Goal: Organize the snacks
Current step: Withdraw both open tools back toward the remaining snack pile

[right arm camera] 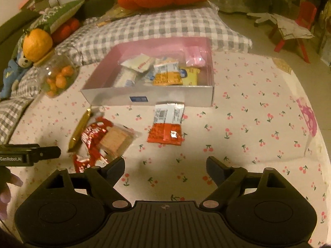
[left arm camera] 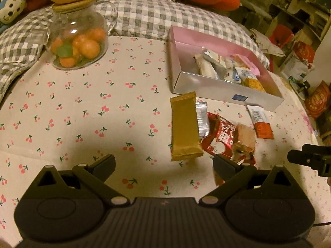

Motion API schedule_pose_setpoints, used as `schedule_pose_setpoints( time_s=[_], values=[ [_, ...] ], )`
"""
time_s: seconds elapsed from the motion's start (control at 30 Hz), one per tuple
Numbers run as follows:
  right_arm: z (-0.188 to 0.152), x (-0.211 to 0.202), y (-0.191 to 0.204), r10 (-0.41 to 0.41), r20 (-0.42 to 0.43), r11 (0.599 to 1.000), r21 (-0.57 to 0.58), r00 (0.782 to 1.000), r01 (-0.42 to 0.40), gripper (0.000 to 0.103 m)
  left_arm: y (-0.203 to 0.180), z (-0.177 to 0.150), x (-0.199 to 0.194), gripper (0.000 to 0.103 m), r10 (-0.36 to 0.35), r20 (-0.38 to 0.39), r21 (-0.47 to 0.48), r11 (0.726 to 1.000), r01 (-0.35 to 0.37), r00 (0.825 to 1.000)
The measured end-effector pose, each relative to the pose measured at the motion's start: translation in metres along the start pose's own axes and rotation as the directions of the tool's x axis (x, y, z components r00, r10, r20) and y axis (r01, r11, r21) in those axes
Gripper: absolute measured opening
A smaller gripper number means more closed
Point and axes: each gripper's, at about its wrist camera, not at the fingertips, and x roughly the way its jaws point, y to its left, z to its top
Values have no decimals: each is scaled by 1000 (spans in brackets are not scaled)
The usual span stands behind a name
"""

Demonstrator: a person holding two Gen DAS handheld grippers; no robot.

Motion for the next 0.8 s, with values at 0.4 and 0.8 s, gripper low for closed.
schedule_pose_setpoints(
  time_s=[0.4, 0.8],
  values=[
    [5, 10, -1, -32, 10, 999, 17, 999, 32, 88, 7, 11, 25, 84, -46, 9, -89, 995, 46, 999],
    [19, 27, -1, -36, 13, 998, 44, 999, 35, 88, 4, 29, 39, 69, -29, 30, -143, 989, 33, 999]
  ],
)
